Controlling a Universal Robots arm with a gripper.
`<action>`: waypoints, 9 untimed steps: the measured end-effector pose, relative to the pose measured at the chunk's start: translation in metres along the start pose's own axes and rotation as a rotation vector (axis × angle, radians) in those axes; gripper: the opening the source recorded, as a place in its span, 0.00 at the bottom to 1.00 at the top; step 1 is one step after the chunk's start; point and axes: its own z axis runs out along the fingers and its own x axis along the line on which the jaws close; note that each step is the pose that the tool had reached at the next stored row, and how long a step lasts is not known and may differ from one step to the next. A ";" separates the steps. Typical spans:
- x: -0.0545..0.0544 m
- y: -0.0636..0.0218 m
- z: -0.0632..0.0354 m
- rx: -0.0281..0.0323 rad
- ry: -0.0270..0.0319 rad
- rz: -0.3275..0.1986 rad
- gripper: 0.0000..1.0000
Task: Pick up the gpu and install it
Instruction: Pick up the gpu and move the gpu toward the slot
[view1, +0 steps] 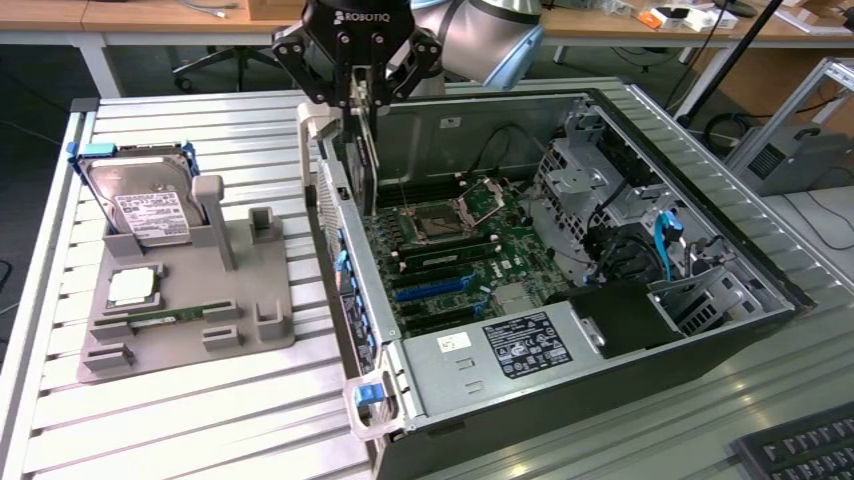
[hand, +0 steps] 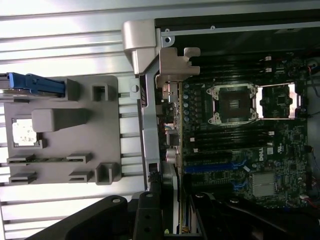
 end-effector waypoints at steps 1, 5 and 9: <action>0.000 0.0000 0.0000 0.0001 0.0000 0.000 0.27; -0.001 0.0001 0.0001 0.0004 -0.0001 0.000 0.27; -0.001 0.0001 0.0002 0.0006 -0.0001 0.000 0.27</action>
